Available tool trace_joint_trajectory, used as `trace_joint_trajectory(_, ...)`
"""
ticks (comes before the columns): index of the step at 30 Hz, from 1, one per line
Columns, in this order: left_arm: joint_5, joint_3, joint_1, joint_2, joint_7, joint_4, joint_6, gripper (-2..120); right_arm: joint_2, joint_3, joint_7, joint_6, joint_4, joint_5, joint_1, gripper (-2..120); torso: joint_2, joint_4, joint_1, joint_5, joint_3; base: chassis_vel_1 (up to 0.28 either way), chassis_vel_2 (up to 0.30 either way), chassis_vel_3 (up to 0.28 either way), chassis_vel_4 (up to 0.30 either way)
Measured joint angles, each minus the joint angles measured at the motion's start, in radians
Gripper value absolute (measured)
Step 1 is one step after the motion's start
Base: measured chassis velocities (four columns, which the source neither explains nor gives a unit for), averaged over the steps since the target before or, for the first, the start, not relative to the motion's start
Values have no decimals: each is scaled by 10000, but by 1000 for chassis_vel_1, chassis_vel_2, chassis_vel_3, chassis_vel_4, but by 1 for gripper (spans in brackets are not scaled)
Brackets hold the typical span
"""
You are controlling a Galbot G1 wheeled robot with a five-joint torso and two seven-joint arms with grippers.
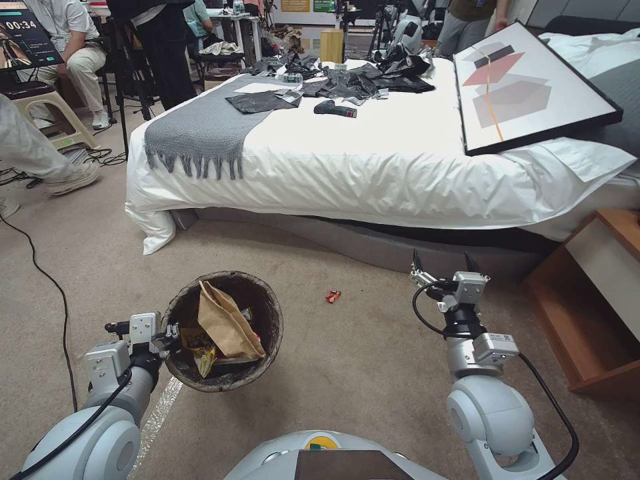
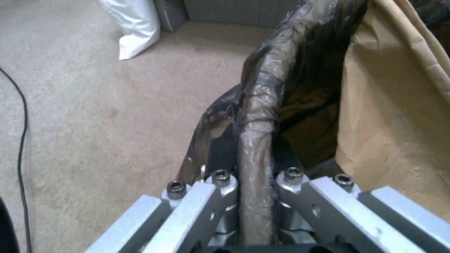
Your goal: Pick up the trash bin, then pick up the garbage from the floor and place it into the trash bin.
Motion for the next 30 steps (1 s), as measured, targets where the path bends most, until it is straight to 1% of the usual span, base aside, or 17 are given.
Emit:
trace_joint_trajectory(5, -1, 1, 0, -20, -2, 0, 0, 3, 10, -3, 1, -30, 0, -19, -10, 100, 0, 3, 0, 0, 0, 0, 0, 0, 0)
trace_joint_trajectory(24, -9, -11, 61, -7, 10, 0, 0, 3, 122, -5, -46, -42, 17, -95, -105, 100, 0, 4, 0, 0, 0, 0, 0, 0, 0)
trace_joint_trajectory(30, -10, -14, 75, -6, 13, 0, 0, 3, 133, -5, -64, -25, 17, -105, -134, 100, 0, 4, 0, 0, 0, -47, 59, 63, -56)
